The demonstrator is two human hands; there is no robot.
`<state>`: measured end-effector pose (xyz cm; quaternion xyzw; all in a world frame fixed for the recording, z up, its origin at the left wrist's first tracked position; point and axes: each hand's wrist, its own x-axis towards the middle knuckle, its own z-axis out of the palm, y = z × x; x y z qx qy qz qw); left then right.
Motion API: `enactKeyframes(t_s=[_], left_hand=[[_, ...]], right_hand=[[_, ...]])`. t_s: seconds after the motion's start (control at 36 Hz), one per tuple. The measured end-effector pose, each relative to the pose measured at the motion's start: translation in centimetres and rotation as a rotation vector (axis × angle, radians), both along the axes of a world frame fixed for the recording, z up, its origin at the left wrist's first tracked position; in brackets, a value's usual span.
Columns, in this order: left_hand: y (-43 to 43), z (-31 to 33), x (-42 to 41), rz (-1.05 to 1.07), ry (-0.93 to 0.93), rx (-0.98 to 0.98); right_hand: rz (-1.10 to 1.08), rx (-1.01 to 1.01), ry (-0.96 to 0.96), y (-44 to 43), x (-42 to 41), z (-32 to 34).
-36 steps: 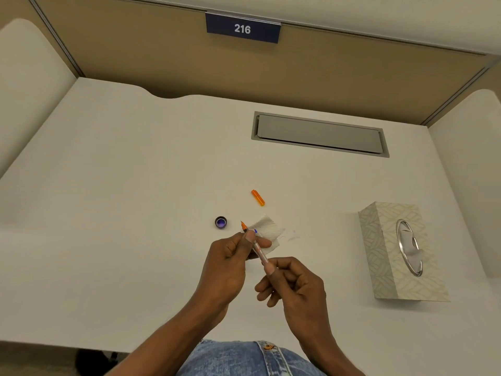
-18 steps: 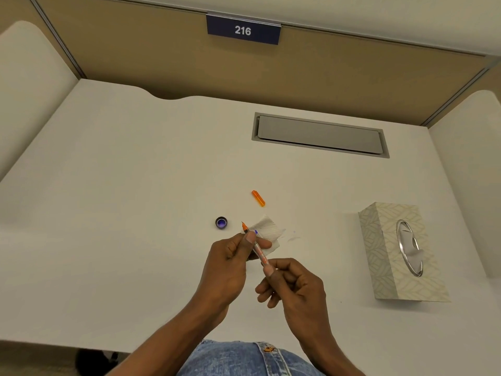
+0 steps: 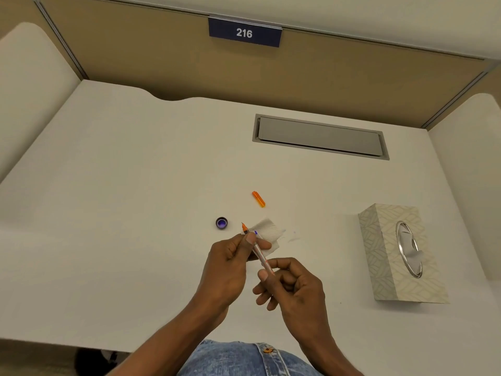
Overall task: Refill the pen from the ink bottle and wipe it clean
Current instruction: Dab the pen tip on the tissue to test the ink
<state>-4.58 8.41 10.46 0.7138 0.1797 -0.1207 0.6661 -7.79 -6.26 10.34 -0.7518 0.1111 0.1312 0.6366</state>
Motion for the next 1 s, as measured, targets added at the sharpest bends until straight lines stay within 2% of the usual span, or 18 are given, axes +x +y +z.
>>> enactKeyframes(t_s=[0.5, 0.78, 1.0], left_hand=[[-0.1, -0.7, 0.1, -0.007, -0.024, 0.026], [-0.3, -0.9, 0.0, -0.038, -0.034, 0.050], [-0.4, -1.1, 0.1, -0.048, -0.040, 0.067]], right_hand=[[0.064, 0.018, -0.005, -0.2, -0.1, -0.4], [-0.049, -0.058, -0.035, -0.1, 0.1, 0.0], [-0.033, -0.062, -0.031, -0.3, 0.2, -0.2]])
